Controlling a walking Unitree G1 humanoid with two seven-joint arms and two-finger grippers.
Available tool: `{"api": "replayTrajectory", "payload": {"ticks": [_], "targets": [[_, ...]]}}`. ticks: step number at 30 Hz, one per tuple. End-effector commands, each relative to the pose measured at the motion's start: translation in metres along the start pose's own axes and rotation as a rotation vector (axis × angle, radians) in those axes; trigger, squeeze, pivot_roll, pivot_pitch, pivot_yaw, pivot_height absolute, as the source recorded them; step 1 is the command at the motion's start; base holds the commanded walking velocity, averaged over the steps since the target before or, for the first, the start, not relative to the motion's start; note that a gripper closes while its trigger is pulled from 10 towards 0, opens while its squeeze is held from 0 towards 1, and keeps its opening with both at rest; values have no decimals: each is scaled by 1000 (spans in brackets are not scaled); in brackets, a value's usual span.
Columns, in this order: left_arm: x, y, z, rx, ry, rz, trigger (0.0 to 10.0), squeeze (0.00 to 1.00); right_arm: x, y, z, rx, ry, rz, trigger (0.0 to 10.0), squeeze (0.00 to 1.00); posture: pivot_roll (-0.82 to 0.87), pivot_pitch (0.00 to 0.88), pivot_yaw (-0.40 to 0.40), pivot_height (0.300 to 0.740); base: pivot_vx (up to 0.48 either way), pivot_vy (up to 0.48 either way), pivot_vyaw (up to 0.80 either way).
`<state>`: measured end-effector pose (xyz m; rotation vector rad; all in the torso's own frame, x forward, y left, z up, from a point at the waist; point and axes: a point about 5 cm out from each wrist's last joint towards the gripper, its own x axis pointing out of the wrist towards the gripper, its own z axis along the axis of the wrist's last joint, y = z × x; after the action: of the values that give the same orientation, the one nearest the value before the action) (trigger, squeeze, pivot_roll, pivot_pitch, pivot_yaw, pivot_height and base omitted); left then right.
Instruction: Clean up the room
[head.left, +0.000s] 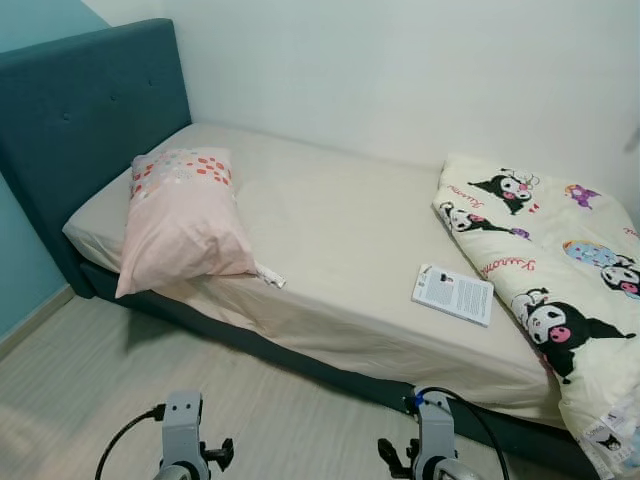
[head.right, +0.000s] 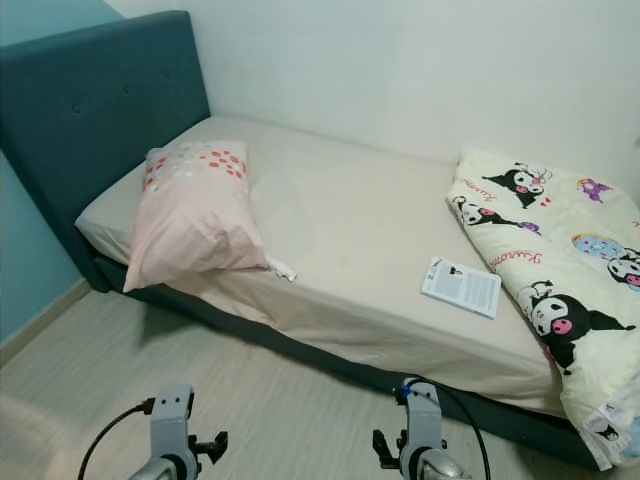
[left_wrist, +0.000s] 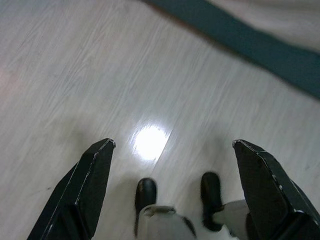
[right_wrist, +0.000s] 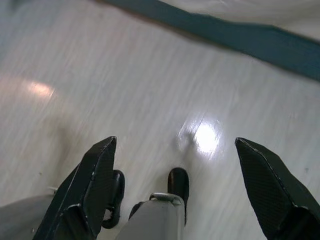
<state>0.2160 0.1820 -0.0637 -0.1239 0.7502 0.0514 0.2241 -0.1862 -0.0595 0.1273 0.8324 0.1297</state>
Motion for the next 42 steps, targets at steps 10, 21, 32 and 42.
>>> {"api": "replayTrajectory", "payload": {"ticks": [10,21,32,42], "targets": [[2,5,14,-16,-61,14,10000,0,9,25,56,-132,-188,117,10000,0,14,0,-47,740,480,0,533],[4,-6,19,-22,-88,-36,10000,0,9,37,97,-164,-330,167,10000,0,5,12,-42,740,453,0,0],[5,-18,17,12,-69,-92,10000,0,6,17,115,-117,-343,5,10000,0,1,27,-38,740,264,0,-349],[3,-8,9,-12,-33,-58,10000,0,7,26,111,-175,-347,87,10000,0,-9,36,-34,740,0,-251,-71]]}}
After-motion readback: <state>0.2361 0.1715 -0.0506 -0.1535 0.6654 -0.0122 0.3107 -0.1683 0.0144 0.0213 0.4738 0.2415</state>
